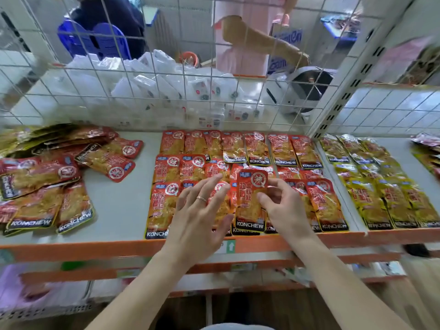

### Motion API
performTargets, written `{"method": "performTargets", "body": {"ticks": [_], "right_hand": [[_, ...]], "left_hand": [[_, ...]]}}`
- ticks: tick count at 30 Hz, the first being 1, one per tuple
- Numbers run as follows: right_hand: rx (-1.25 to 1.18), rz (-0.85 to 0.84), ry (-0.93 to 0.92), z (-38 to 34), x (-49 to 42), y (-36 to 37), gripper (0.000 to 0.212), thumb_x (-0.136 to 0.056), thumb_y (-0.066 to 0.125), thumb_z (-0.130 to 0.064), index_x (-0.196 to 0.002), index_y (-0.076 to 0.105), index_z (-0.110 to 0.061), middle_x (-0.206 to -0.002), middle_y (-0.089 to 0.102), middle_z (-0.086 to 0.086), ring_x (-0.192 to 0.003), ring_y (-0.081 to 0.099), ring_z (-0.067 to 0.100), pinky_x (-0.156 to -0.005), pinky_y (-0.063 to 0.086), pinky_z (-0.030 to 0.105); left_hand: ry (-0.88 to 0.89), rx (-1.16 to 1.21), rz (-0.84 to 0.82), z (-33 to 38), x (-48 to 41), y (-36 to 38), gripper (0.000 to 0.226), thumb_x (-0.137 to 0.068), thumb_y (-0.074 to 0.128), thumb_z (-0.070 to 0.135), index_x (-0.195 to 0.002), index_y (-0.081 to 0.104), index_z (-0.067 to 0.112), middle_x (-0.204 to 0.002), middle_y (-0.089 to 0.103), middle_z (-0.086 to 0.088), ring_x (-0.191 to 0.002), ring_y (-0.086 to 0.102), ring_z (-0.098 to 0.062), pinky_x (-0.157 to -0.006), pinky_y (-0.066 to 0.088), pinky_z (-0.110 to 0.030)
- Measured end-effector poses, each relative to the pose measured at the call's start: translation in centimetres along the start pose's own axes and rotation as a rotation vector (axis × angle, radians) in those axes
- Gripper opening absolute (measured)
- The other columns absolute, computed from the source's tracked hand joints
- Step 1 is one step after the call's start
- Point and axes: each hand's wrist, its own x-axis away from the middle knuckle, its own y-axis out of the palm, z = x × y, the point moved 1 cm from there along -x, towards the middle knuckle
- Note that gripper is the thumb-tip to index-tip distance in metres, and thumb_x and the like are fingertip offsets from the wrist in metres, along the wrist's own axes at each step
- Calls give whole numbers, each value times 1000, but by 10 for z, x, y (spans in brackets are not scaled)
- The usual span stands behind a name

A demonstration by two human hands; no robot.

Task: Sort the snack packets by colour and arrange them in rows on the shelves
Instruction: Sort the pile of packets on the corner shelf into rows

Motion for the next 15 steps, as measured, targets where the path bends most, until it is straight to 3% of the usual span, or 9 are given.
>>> {"method": "performTargets", "body": {"ticks": [3, 6, 8, 11, 15], "right_hand": [[100, -14, -39, 4, -4, 1, 28, -91, 69, -12, -117, 60, -16, -92, 67, -13, -81, 64, -9, -69, 50, 7], [271, -38, -108, 9, -7, 1, 30, -90, 71, -19, -119, 63, -16, -100, 65, -11, -93, 60, 1, -79, 45, 10], [380, -34, -153, 13, -7, 1, 33, -90, 72, -23, -121, 63, -17, -103, 57, -15, -105, 50, 11, -90, 38, 20], [499, -5, -200, 19, -9, 1, 41, -88, 72, -31, -126, 63, -16, -116, 54, -12, -114, 34, 12, -102, 31, 30], [606, 23, -274, 26, -10, 1, 46, -87, 73, -37, -127, 64, -16, -130, 52, -6, -122, 32, 16, -102, 31, 38]], "left_hand": [[11, 10, 1, 0, -2, 4, 56, -93, 51, 47, -142, 51, 19, -156, 39, -2, -141, 38, -24, -112, 29, -43], [3, 14, -20, 2, -4, 10, 58, -93, 51, 49, -143, 50, 21, -157, 38, -2, -142, 37, -24, -113, 30, -45], [11, 8, -37, 4, -5, 12, 58, -92, 52, 50, -143, 51, 21, -157, 38, -1, -142, 37, -24, -113, 31, -48], [13, -19, -71, 7, -9, 12, 59, -92, 52, 52, -144, 49, 24, -158, 36, 0, -143, 35, -23, -114, 30, -48], [10, -55, -128, 6, -12, 13, 59, -92, 48, 55, -144, 47, 27, -159, 35, 2, -144, 34, -22, -116, 25, -49]]}}
